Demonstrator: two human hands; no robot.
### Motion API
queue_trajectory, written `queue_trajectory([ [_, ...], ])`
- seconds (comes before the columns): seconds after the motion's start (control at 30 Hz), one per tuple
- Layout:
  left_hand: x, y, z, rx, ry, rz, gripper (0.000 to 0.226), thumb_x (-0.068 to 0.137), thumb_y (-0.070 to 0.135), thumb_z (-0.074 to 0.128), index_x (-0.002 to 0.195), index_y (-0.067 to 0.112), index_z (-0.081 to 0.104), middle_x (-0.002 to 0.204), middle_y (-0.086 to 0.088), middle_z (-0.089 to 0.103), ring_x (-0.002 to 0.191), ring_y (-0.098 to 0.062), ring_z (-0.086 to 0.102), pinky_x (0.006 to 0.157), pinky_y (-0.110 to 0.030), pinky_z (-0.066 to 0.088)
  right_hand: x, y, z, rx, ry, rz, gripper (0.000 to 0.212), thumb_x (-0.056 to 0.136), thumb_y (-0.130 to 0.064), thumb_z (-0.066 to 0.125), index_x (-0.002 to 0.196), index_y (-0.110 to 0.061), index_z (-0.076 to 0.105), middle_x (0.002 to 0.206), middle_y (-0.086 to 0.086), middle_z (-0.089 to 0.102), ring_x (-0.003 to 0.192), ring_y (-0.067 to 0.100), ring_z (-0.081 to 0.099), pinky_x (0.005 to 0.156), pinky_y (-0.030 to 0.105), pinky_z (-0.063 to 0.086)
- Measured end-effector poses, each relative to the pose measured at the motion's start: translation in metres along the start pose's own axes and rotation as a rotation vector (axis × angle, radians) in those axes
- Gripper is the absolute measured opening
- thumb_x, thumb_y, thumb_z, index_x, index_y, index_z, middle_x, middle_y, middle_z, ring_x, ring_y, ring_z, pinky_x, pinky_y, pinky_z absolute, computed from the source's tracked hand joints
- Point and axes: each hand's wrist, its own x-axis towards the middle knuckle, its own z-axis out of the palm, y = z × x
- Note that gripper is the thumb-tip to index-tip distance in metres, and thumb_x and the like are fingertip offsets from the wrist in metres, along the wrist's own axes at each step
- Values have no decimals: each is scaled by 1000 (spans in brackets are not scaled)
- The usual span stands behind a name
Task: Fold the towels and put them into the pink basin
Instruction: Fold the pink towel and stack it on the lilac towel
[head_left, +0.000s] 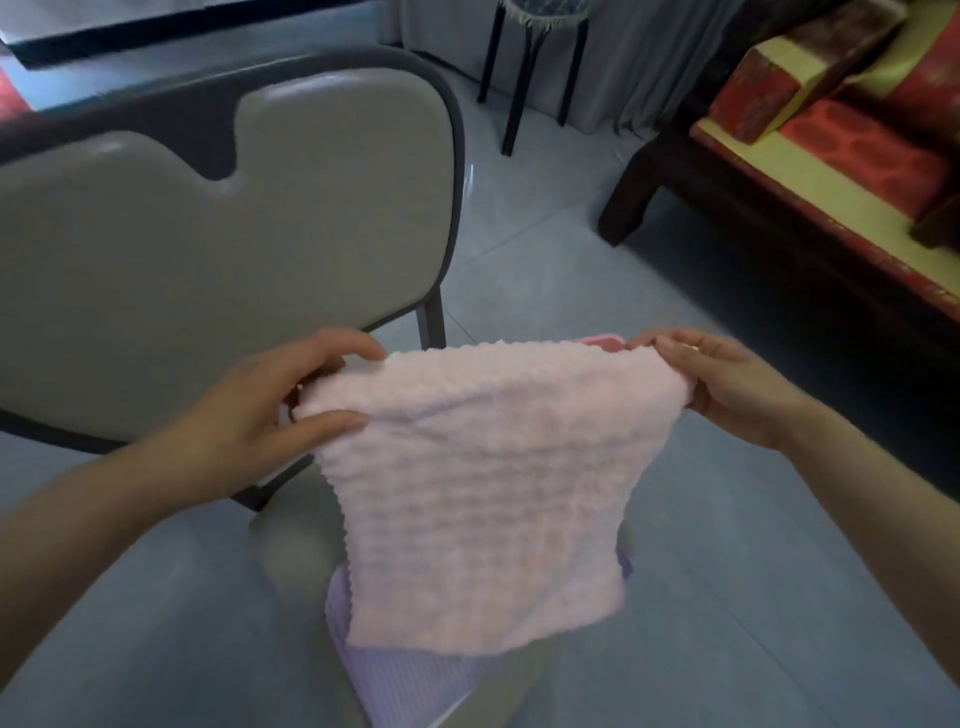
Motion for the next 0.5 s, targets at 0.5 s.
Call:
queue_trajectory([
  [0.5,-21,19,10,-571,-180,-178,31,63,25,70,48,19,44,90,1,70,75,-9,59,66,-17,46,-38,-24,4,-712,-233,-92,21,68,-12,78,89,-9,78,88,-5,76,78,12,70,70,16,55],
])
